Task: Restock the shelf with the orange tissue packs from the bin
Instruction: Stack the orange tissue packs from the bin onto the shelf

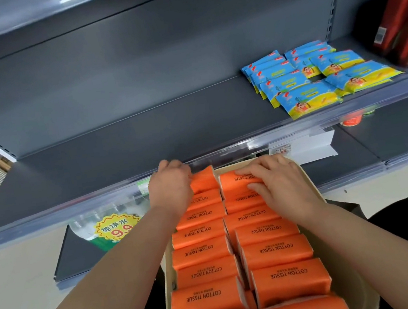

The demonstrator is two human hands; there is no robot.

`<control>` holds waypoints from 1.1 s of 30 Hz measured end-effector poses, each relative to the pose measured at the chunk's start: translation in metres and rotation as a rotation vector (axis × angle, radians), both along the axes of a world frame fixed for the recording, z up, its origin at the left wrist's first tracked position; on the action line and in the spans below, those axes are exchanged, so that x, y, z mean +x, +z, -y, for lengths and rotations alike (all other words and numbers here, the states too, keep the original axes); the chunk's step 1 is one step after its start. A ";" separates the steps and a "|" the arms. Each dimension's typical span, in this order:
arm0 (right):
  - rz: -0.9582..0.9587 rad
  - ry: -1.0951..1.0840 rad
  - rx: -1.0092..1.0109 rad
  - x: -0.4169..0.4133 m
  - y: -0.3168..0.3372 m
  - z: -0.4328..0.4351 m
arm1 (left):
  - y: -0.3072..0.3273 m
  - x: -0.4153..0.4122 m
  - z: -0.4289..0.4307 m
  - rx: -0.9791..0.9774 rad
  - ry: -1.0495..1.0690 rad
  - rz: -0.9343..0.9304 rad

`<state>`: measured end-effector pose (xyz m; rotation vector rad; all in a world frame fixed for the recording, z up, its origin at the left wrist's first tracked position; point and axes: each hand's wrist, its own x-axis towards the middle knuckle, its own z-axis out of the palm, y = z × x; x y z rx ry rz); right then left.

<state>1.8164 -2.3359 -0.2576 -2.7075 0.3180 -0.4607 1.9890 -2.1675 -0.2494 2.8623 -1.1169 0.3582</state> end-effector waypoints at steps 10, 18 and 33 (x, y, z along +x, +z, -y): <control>-0.080 0.011 -0.005 0.000 -0.005 -0.010 | 0.050 -0.023 -0.018 -0.092 -0.198 -0.027; 0.027 -0.091 -0.086 -0.006 0.005 -0.014 | 0.038 -0.028 -0.029 -0.125 -0.056 -0.077; 0.030 -0.180 -0.044 -0.009 0.023 -0.005 | 0.049 -0.037 -0.025 -0.299 0.019 -0.269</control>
